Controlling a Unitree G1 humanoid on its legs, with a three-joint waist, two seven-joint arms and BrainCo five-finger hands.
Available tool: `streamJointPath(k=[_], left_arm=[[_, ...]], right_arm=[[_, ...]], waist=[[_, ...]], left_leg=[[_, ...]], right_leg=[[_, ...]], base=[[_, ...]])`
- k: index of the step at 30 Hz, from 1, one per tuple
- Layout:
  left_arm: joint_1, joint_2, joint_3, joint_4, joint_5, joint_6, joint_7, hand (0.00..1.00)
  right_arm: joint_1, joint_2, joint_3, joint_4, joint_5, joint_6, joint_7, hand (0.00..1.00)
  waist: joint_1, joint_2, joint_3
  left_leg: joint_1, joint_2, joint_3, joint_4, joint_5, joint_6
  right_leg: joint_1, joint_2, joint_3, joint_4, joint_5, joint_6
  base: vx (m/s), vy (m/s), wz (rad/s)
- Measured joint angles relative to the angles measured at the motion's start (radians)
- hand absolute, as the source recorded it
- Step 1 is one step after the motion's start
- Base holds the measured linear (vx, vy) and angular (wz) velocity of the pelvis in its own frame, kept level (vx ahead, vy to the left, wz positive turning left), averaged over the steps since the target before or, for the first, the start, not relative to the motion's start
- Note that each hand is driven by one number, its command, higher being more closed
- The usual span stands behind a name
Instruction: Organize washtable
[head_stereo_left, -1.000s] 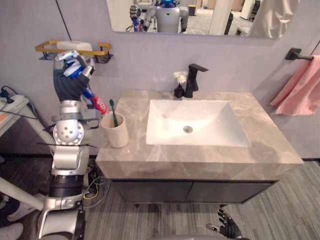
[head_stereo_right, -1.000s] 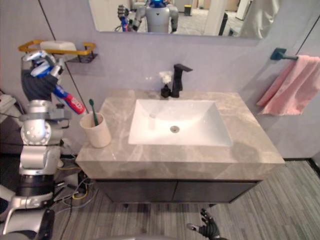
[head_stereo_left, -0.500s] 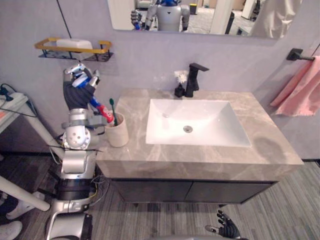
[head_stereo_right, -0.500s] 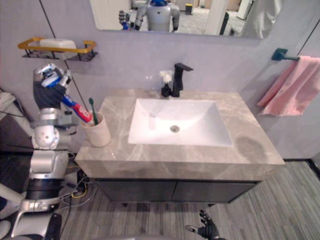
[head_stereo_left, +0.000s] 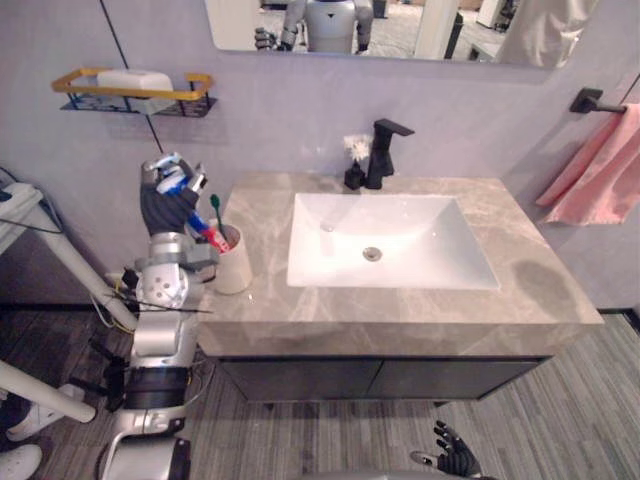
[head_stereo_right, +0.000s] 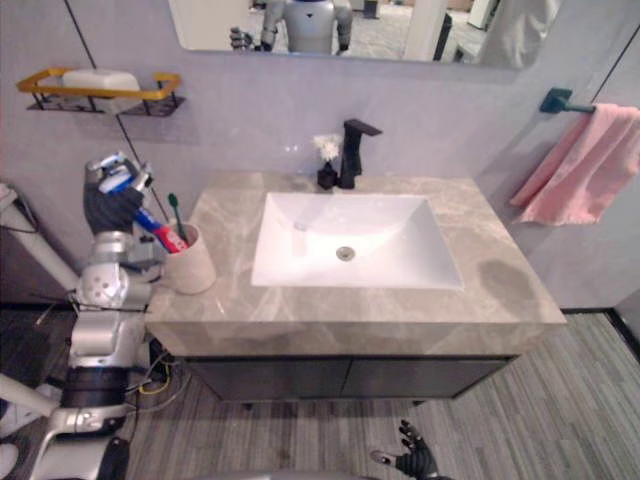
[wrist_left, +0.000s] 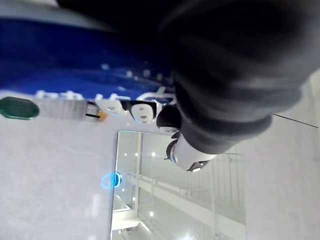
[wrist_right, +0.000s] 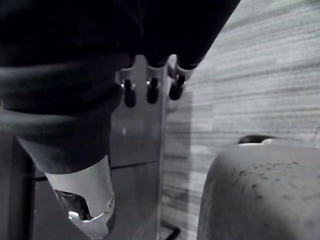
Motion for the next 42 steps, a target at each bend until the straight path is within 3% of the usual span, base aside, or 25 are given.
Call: streamJointPath(k=[1,2,23,31,42], left_arm=[[0.0,0.001,0.0,0.011,0.0,0.0,0.0,1.0],[0.001,0.001,0.0,0.029,0.0,0.001,0.001,0.0],[0.015,0.013,0.001,0.055,0.0,0.009,0.001,0.0],[0.003,0.009,-0.004,-0.105,0.01,0.004,0.001,0.0],[-0.025,0.01,-0.002,-0.267,0.017,-0.046,0.002,0.0]], right_arm=[[0.0,0.0,0.0,0.0,0.0,0.0,0.0,0.0],[0.0,0.0,0.0,0.0,0.0,0.0,0.0,0.0],[-0.015,0.001,-0.001,0.008,0.0,-0.002,0.0,0.0],[-0.015,0.001,-0.002,0.008,0.0,-0.002,0.0,0.0],[-0.005,0.002,-0.002,0.008,0.0,-0.002,0.001,0.0]], waist=[[0.0,0.0,0.0],[-0.001,0.001,0.001],[-0.017,0.012,0.011],[-0.017,0.016,0.013],[0.002,0.024,0.012]], left_leg=[[0.0,0.0,0.0,0.0,0.0,0.0],[0.0,0.001,0.002,0.0,0.0,0.0],[-0.001,0.011,0.02,-0.003,0.0,-0.001],[0.004,0.008,0.016,-0.001,-0.001,-0.002],[0.012,0.009,-0.002,0.003,-0.002,-0.003]], right_leg=[[0.0,0.0,0.0,0.0,0.0,0.0],[0.0,0.001,0.0,-0.001,0.0,0.0],[0.026,0.005,0.002,-0.067,0.038,0.004],[0.017,0.002,0.004,-0.033,0.019,0.003],[0.004,0.001,-0.002,0.022,-0.011,-0.002]], base=[[0.0,0.0,0.0],[0.0,0.0,0.0],[-0.01,-0.003,-0.01],[0.0,0.0,0.0],[0.0,-0.004,0.01]])
